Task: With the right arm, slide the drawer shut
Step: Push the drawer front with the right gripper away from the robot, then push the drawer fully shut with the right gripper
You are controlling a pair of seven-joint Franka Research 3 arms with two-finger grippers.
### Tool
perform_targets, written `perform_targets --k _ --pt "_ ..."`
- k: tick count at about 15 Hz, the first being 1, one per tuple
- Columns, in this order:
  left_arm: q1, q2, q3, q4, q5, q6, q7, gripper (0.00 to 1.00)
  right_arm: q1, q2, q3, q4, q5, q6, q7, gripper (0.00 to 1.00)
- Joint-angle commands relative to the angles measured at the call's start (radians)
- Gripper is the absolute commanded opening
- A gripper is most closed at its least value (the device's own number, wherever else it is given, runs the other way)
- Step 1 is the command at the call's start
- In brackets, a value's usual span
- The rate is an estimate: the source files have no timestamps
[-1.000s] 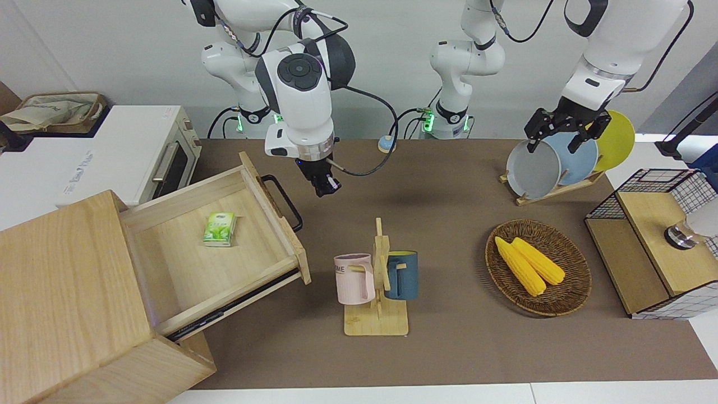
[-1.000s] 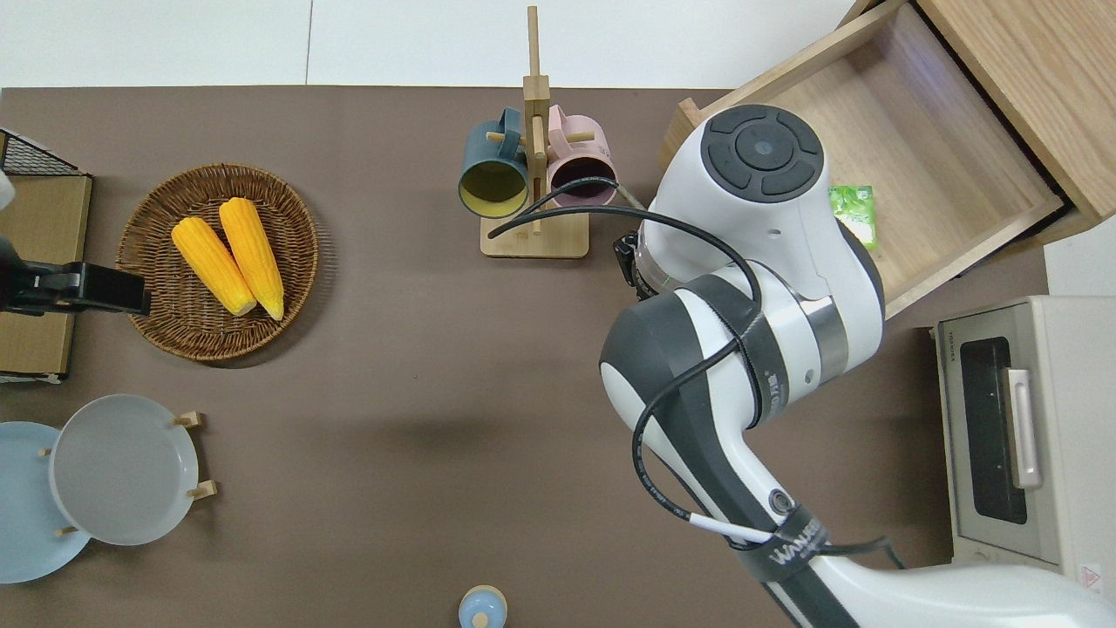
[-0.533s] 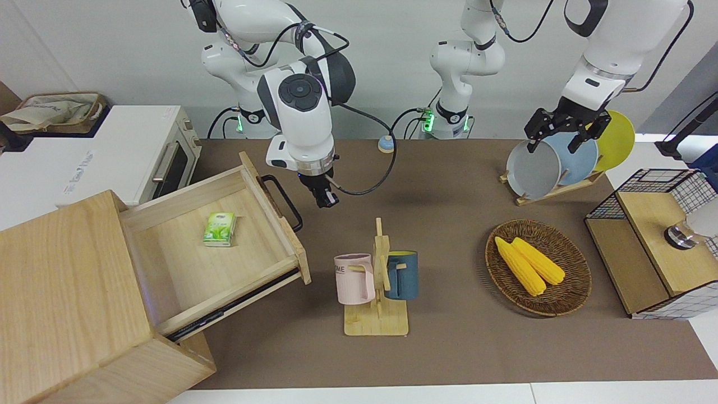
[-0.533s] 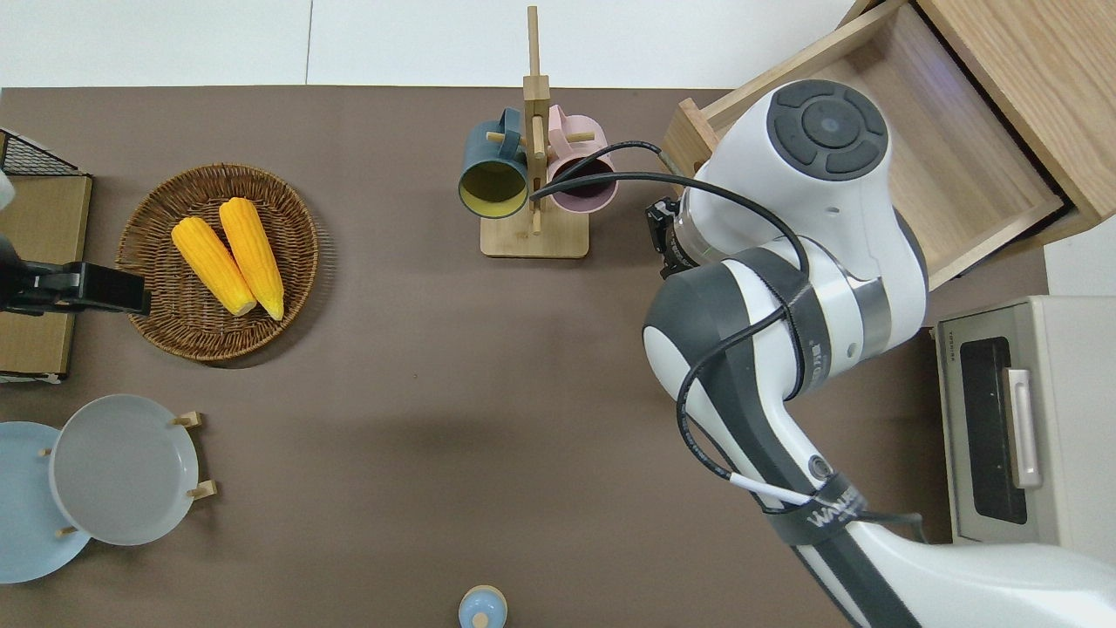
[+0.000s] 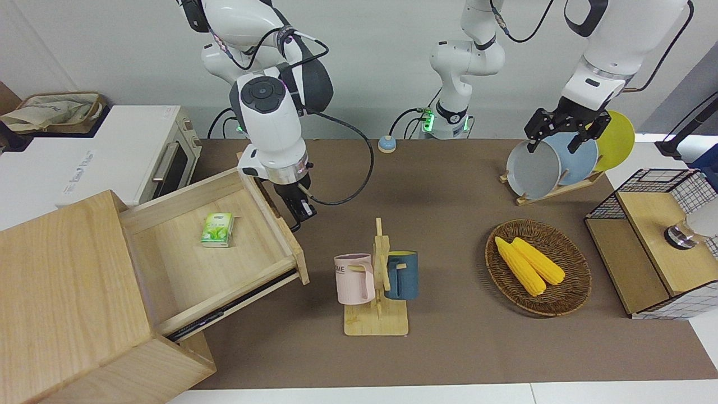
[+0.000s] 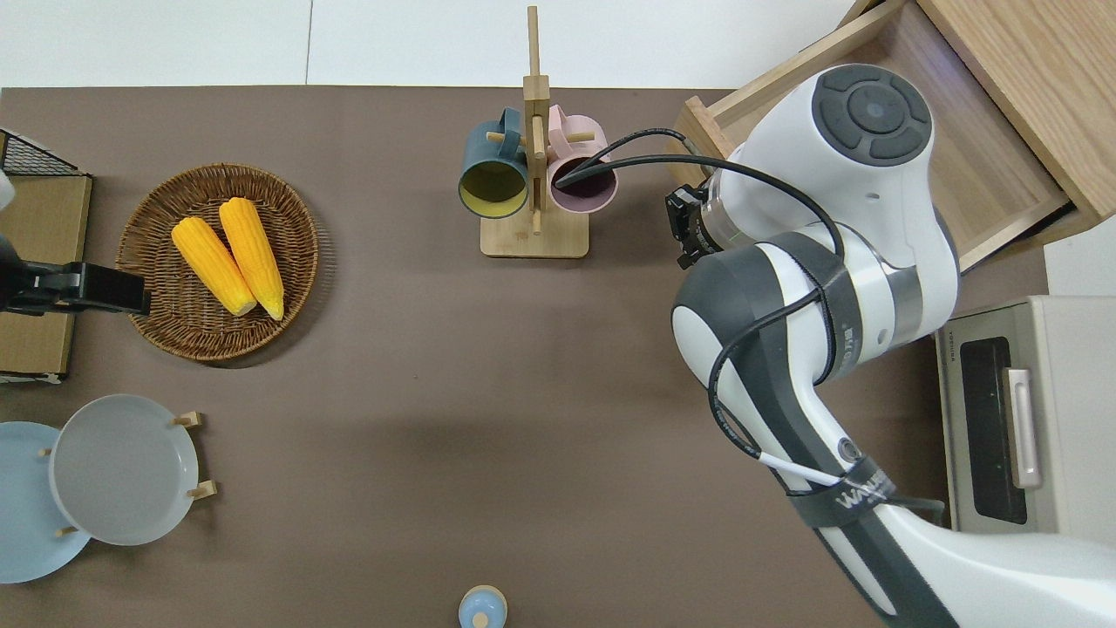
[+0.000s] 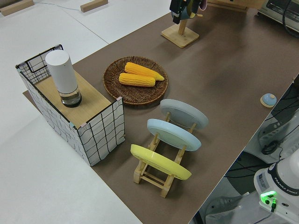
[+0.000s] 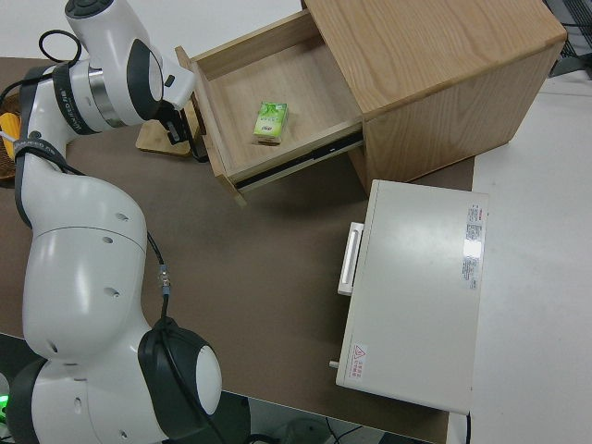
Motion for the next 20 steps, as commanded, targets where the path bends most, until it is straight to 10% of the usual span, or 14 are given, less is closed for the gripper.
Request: perform_targets --k 1,20 --pt "-0.017 0.012 0.016 0.020 0.014 0.001 0.007 1.00 -0.042 0.019 0.000 0.015 0.026 0.004 -0.151 0.000" --pt "-0.017 0.012 0.016 0.020 0.014 0.001 0.007 1.00 -0.180 0.013 -0.101 0.027 0.049 -0.008 -0.304 0.000"
